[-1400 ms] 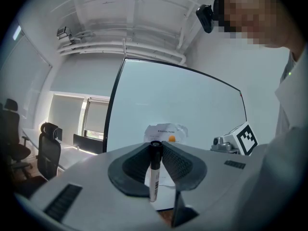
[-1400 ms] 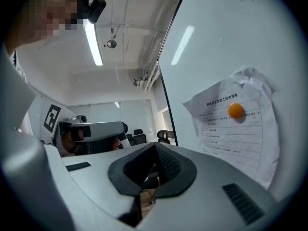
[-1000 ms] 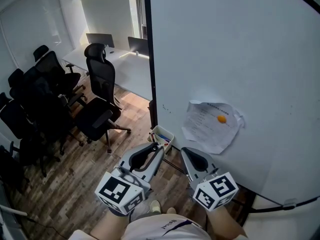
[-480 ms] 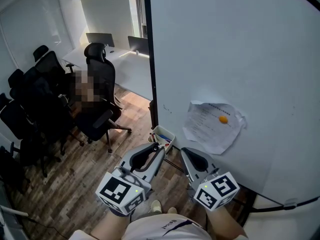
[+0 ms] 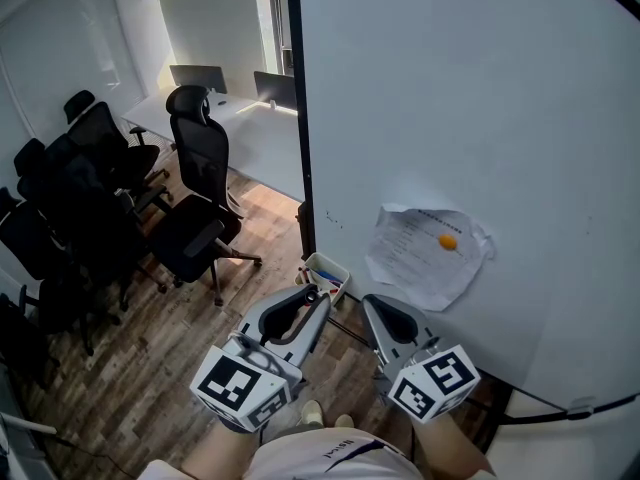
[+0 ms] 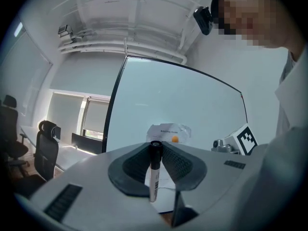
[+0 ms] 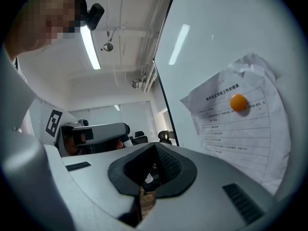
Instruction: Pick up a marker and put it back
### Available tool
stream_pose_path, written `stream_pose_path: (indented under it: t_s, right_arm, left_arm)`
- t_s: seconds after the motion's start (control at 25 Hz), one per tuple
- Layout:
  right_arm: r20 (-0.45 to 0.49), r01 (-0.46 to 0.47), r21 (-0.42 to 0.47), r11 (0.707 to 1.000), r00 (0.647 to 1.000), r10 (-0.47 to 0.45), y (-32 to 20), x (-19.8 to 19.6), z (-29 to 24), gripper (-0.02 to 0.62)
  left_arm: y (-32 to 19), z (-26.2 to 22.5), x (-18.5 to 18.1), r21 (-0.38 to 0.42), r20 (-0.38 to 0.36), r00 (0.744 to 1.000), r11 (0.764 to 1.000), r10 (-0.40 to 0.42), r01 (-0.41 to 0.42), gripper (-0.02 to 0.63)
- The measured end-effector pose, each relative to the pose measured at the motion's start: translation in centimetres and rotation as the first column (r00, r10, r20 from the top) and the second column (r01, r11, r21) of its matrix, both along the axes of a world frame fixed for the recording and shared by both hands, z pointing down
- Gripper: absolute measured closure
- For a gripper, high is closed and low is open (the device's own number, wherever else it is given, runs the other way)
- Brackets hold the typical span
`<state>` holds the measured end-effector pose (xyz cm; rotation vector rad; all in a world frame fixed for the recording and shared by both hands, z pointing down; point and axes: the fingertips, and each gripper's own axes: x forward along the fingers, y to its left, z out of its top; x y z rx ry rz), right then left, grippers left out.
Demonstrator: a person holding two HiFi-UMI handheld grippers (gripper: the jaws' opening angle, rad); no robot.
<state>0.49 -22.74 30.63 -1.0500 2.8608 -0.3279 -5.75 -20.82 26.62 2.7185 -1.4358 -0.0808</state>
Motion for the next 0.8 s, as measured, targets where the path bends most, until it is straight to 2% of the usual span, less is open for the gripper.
stream_pose_path:
  t_s: [0.8]
  right_arm:
    - [0.003,-0.002,-0.015,1.0,1.0,0.002,-1.3,-0.7,0.6,0.592]
  left_arm:
    - [-2.2,1.2,-1.8,-0.023,-0.041,0.999,1.0,-0.019,0.018,0.523]
